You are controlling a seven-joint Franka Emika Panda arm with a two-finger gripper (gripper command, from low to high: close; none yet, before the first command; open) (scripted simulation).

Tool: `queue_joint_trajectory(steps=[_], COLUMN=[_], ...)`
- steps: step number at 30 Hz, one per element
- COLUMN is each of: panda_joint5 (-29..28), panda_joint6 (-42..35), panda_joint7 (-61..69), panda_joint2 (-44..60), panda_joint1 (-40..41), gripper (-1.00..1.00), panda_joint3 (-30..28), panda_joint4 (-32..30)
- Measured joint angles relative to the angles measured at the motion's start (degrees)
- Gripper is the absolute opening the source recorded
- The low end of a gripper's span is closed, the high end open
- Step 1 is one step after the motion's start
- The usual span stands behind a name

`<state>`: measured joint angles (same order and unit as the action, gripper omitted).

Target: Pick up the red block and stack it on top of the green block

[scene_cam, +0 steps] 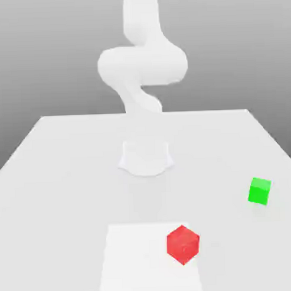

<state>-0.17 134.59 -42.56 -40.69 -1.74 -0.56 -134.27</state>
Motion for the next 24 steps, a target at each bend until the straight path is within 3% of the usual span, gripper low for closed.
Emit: queue_joint_trajectory(steps=[20, 24], panda_joint5=[0.46, 0.66], panda_joint6=[22.93, 29.46], panda_joint7=[27.95, 29.3], panda_joint2=[41.99, 50.29], panda_joint1=[-10.07, -9.81], gripper=[0.0, 0.0], panda_joint3=[-0.78, -0.4], panda_joint4=[-20.15, -20.06])
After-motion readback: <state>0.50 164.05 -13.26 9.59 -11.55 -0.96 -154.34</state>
